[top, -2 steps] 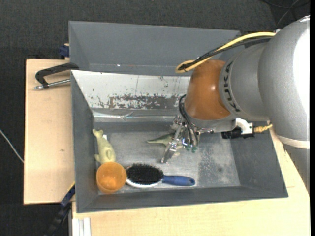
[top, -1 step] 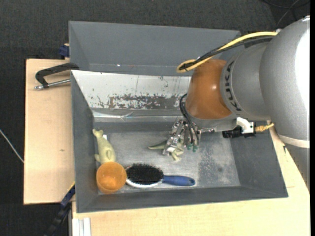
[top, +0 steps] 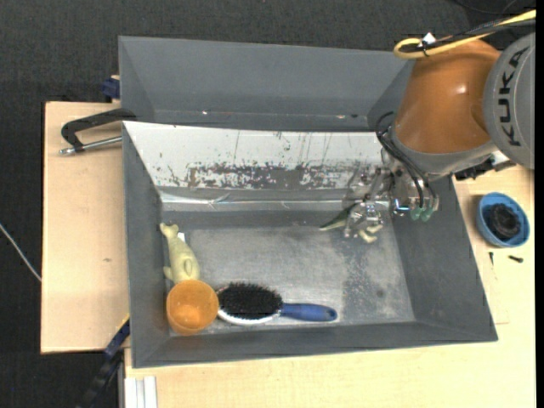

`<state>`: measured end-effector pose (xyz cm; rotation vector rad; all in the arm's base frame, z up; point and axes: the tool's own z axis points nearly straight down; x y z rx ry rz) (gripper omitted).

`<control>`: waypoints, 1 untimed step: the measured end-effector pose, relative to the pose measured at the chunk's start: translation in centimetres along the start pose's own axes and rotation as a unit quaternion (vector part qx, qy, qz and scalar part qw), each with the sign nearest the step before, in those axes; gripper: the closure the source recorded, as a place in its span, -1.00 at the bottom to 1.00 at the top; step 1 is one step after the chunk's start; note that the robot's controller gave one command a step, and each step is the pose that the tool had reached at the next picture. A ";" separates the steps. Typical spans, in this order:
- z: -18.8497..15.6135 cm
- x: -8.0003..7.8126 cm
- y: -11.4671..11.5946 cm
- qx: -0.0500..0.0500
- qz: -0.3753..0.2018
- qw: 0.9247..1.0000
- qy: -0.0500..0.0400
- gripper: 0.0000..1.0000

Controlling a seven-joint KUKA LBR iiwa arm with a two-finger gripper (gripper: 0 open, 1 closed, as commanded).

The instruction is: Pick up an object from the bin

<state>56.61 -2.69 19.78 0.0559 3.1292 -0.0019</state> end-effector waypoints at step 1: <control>-4.7 4.3 -5.0 0.000 -0.108 0.994 0.002 1.00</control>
Offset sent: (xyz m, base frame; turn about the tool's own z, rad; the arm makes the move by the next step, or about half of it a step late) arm -0.0468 -0.0469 0.0443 -0.2214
